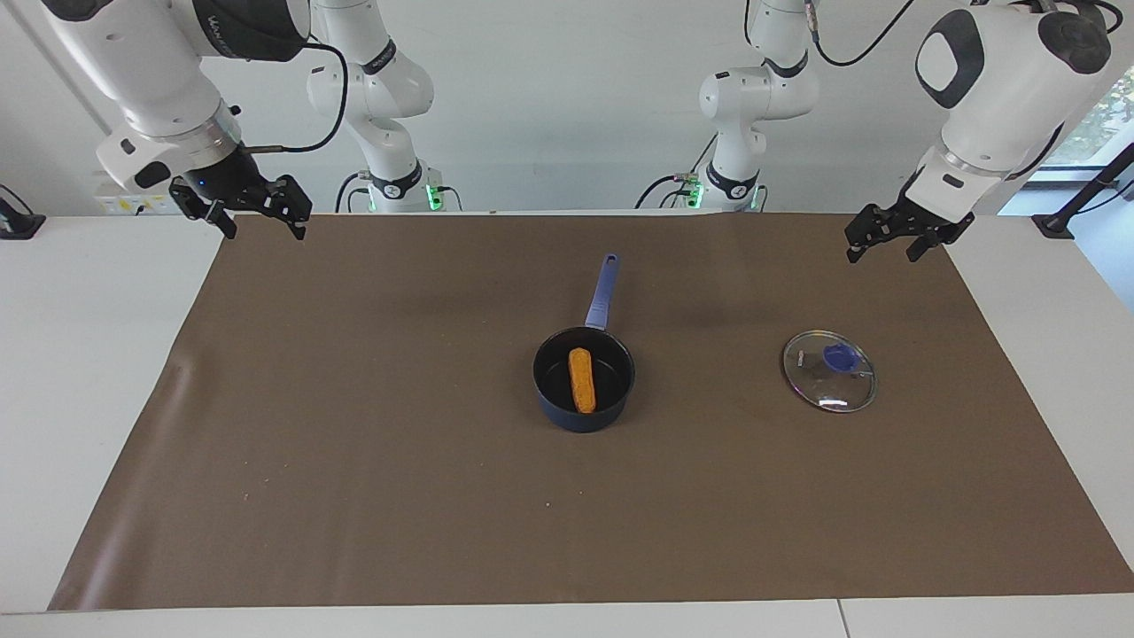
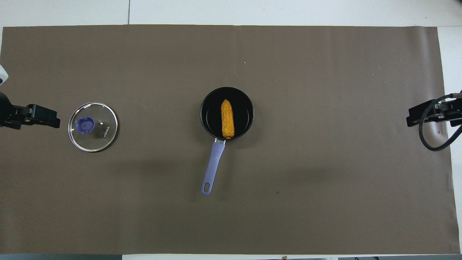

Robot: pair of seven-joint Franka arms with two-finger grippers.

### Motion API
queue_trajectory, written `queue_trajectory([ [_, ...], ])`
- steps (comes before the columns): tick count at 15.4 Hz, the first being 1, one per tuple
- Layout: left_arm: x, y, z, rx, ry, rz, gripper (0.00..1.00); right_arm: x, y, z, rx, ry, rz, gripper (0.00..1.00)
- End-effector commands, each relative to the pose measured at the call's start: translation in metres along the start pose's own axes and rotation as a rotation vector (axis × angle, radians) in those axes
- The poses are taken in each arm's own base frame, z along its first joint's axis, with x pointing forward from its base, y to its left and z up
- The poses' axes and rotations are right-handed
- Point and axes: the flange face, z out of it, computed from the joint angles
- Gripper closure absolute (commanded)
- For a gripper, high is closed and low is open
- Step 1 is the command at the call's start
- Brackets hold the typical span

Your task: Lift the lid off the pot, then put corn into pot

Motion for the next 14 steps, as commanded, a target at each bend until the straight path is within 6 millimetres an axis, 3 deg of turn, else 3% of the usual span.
queue_trajectory([
  [1,-0.007,0.005,0.019,0.019,-0.027,0.005,0.00,0.010,0.000,-0.003,-0.021,-0.027,-0.023,0.00],
  [2,-0.003,0.016,0.018,0.021,-0.025,0.025,0.00,0.011,0.000,0.000,-0.026,-0.037,-0.023,0.00],
  [6,0.008,0.019,-0.018,0.020,-0.013,0.023,0.00,0.008,0.000,-0.002,-0.018,-0.035,-0.045,0.00],
  [14,0.001,0.025,-0.021,0.023,-0.019,0.032,0.00,0.009,0.005,-0.001,-0.009,-0.031,-0.044,0.00],
])
